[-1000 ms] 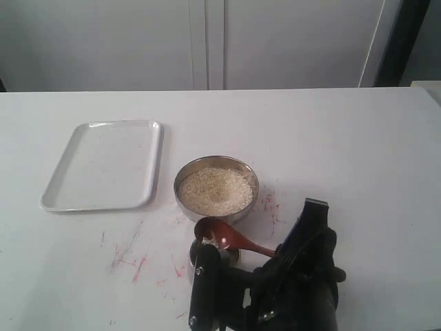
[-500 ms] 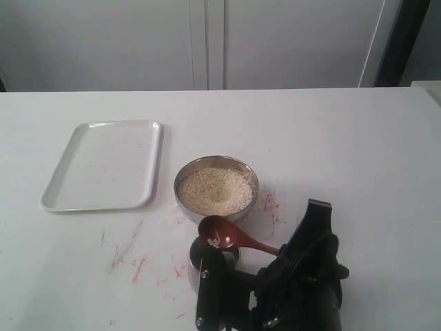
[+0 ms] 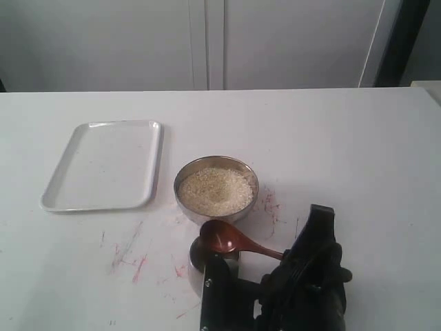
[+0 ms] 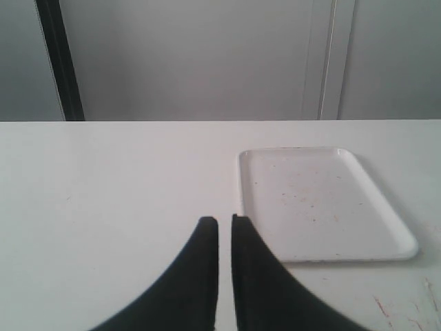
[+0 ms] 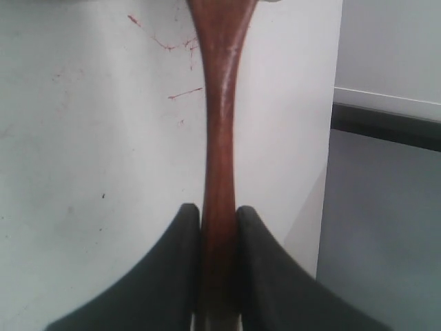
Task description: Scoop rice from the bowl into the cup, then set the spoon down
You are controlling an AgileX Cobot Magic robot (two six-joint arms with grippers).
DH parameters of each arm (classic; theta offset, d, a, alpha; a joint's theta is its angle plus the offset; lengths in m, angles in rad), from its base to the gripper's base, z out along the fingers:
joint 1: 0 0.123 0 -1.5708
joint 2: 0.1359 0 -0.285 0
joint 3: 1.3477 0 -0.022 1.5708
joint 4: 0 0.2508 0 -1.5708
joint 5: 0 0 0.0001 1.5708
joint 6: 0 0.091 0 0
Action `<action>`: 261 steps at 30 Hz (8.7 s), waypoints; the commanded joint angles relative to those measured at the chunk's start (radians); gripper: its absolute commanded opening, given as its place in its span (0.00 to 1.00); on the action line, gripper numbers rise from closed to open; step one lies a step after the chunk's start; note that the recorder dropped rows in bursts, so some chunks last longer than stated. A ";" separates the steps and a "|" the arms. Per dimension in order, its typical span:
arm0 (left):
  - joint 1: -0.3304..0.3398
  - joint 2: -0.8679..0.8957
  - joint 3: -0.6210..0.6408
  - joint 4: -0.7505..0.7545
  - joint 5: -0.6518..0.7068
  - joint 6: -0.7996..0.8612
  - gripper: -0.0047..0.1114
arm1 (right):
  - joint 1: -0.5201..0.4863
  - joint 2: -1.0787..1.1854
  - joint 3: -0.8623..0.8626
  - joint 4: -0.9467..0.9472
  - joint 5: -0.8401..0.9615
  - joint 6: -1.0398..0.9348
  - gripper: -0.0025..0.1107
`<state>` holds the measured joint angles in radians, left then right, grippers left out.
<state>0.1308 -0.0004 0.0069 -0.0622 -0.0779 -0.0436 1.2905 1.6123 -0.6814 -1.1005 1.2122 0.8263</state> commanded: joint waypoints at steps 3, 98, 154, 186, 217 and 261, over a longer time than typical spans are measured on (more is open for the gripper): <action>-0.004 0.000 -0.007 -0.005 -0.004 -0.005 0.16 | 0.007 0.003 0.008 -0.055 0.009 0.031 0.02; -0.004 0.000 -0.007 -0.005 -0.004 -0.005 0.16 | -0.465 0.553 -1.459 0.888 -0.240 -0.151 0.02; -0.004 0.000 -0.007 -0.005 -0.004 -0.005 0.16 | -0.563 0.965 -1.602 0.872 -0.478 -0.045 0.02; -0.004 0.000 -0.007 -0.005 -0.004 -0.005 0.16 | -0.563 0.960 -1.602 0.865 -0.503 -0.045 0.31; -0.004 0.000 -0.007 -0.005 -0.004 -0.005 0.16 | -0.553 0.705 -1.597 0.893 -0.298 -0.541 0.26; -0.004 0.000 -0.007 -0.005 -0.004 -0.005 0.16 | -0.755 -0.528 -0.190 0.949 -0.831 -0.846 0.12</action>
<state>0.1308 -0.0004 0.0069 -0.0622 -0.0779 -0.0436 0.5410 1.1478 -0.9225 -0.1552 0.3735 -0.0179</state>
